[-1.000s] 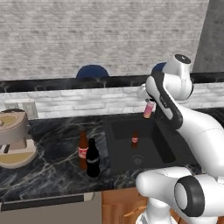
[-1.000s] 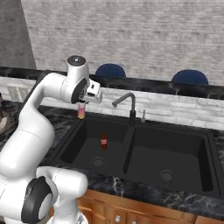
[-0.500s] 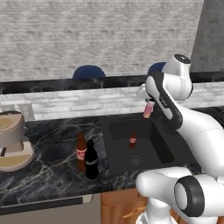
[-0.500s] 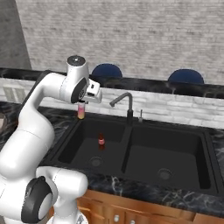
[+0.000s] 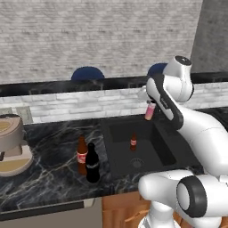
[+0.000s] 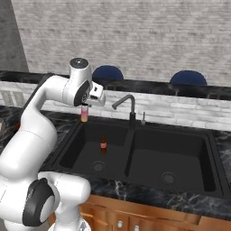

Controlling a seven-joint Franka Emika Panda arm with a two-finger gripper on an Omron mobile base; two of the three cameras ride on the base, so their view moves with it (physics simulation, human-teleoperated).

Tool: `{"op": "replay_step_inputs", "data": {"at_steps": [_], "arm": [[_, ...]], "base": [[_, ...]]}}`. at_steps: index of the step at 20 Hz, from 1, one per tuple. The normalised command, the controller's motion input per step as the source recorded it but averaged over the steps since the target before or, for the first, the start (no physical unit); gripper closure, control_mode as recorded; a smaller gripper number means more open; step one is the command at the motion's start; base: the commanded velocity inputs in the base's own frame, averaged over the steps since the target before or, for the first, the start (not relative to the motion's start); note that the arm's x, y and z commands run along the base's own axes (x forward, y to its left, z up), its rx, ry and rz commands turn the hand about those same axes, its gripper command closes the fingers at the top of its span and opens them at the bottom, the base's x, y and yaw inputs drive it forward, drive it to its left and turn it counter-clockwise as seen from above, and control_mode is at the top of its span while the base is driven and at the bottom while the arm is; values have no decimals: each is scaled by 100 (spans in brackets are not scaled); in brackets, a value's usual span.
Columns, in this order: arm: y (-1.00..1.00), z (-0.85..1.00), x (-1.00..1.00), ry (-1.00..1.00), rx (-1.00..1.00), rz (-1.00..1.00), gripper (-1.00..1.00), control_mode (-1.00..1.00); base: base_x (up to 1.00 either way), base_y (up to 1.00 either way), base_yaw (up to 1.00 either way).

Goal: Place the large bottle from the dining counter next to the other large bottle outside the sink, and place the small bottle from the dining counter next to the other small bottle inside the sink.

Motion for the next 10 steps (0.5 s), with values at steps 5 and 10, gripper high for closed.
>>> {"op": "replay_step_inputs", "data": {"at_steps": [5, 10], "arm": [[0, 0, 1, 0, 0, 0, 100, -100], [7, -5, -3, 0, -1, 1, 100, -100]], "base": [[0, 0, 0], [0, 0, 0]]}}
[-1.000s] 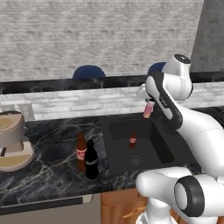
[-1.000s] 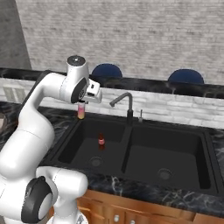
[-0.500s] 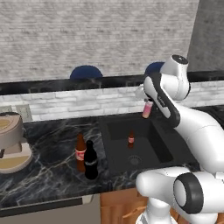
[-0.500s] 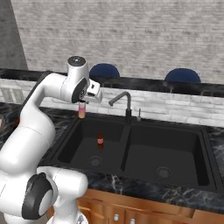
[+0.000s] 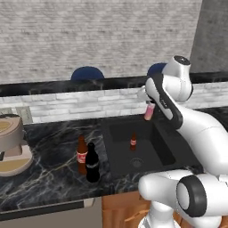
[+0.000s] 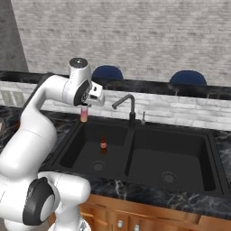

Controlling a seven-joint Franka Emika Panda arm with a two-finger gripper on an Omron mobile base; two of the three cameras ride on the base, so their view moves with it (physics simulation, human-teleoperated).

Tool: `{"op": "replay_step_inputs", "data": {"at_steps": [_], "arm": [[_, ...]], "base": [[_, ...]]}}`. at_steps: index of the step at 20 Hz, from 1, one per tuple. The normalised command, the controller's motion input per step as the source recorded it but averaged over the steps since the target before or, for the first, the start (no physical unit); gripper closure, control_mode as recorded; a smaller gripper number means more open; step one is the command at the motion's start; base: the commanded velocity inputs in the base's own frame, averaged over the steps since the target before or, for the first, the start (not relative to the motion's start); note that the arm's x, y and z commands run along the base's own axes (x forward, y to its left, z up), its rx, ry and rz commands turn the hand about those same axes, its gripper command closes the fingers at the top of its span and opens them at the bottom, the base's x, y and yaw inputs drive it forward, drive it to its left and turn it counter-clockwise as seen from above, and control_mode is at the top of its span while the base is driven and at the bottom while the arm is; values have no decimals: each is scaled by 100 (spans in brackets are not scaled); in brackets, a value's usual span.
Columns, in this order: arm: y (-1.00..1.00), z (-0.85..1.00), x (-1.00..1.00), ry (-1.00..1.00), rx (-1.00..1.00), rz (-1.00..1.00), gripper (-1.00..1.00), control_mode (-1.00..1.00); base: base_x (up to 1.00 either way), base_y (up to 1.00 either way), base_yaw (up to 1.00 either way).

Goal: Place the large bottle from the dining counter next to the other large bottle outside the sink, and place the small bottle from the dining counter next to the other small bottle inside the sink.

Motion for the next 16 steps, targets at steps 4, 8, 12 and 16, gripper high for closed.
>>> {"op": "replay_step_inputs", "data": {"at_steps": [4, 8, 12, 16], "arm": [[35, -37, -3, 0, -5, 2, 100, -100], [22, -31, 2, 0, -5, 2, 100, -100], [6, -31, 0, 0, -1, 2, 100, -100], [6, -32, 1, -1, -1, 2, 100, -100]], "base": [[0, 0, 0], [0, 0, 0], [0, 0, 0], [0, 0, 0]]}}
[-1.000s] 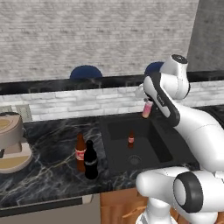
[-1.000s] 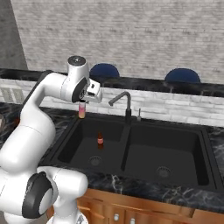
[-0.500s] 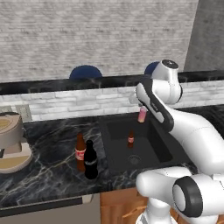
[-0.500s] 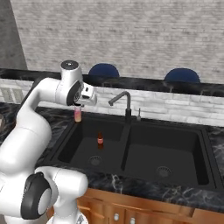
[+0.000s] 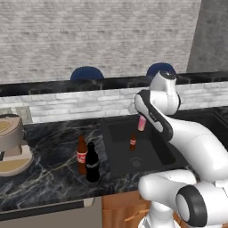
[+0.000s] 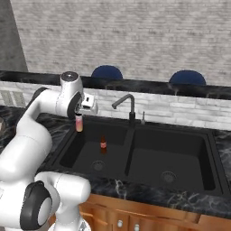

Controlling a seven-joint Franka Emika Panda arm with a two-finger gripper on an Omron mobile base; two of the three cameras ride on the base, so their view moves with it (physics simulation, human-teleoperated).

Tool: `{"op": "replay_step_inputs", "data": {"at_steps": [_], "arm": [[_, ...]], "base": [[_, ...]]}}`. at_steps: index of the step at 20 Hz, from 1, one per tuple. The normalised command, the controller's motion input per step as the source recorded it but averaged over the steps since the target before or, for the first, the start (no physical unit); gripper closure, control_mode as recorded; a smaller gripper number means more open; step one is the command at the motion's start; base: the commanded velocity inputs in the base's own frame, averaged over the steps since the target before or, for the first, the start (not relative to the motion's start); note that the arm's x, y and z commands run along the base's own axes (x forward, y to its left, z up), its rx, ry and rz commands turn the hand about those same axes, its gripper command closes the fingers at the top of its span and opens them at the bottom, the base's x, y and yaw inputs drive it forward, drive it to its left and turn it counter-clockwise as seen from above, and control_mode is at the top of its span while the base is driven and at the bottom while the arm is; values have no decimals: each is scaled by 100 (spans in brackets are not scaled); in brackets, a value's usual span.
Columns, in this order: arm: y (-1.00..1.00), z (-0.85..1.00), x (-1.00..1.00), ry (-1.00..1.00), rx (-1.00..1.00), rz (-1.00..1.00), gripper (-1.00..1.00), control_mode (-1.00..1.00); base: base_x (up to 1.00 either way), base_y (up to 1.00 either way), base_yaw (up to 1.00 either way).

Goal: Place the large bottle from the dining counter next to the other large bottle outside the sink, and place the small bottle from the dining counter next to the other small bottle inside the sink.

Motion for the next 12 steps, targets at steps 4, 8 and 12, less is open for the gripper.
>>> {"op": "replay_step_inputs", "data": {"at_steps": [4, 8, 12], "arm": [[1, -14, 0, 0, -2, 1, 100, -100], [0, -10, 0, 0, -3, 0, 100, -100], [1, -7, 0, 0, -4, 0, 100, -100]], "base": [[0, 0, 0], [0, 0, 0], [0, 0, 0]]}}
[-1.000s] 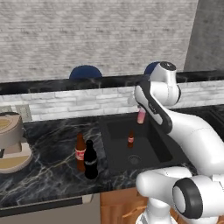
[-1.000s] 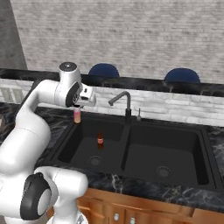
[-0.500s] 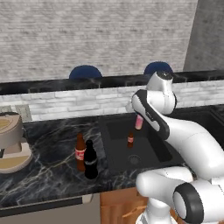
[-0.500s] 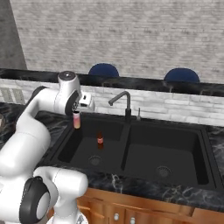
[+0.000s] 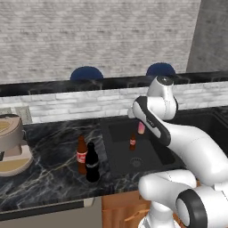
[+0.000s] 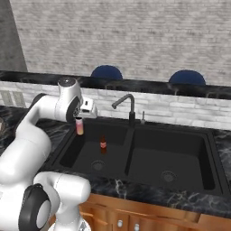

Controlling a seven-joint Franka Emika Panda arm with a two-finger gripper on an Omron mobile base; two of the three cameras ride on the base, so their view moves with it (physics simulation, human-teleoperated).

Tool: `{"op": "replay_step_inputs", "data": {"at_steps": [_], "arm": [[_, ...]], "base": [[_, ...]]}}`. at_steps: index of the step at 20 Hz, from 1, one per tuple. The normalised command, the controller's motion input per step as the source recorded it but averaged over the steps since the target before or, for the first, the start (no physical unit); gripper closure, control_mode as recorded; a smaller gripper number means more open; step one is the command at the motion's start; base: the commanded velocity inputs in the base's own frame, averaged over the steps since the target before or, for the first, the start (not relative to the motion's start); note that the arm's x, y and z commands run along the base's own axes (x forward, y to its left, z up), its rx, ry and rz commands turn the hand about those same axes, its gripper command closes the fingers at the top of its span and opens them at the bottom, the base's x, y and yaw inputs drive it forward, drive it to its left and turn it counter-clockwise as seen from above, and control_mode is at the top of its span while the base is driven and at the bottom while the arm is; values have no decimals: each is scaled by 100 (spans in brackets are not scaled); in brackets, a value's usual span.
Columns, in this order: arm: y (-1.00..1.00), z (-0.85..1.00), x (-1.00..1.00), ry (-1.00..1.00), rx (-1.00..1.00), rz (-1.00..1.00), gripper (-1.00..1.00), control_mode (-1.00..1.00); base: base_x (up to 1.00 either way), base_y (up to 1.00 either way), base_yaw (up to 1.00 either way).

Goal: Place the large bottle from the dining counter next to the other large bottle outside the sink, and place the small bottle from the dining counter next to the other small bottle inside the sink.

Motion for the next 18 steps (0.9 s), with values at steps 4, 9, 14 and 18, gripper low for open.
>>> {"op": "replay_step_inputs", "data": {"at_steps": [4, 9, 14, 18], "arm": [[4, -7, 0, 0, -3, 0, 100, -100], [0, -10, -3, 0, 0, 0, 100, -100], [0, -14, -2, 0, 0, 0, 100, -100], [0, -17, -6, 0, 1, 0, 100, -100]], "base": [[0, 0, 0], [0, 0, 0], [0, 0, 0], [0, 0, 0]]}}
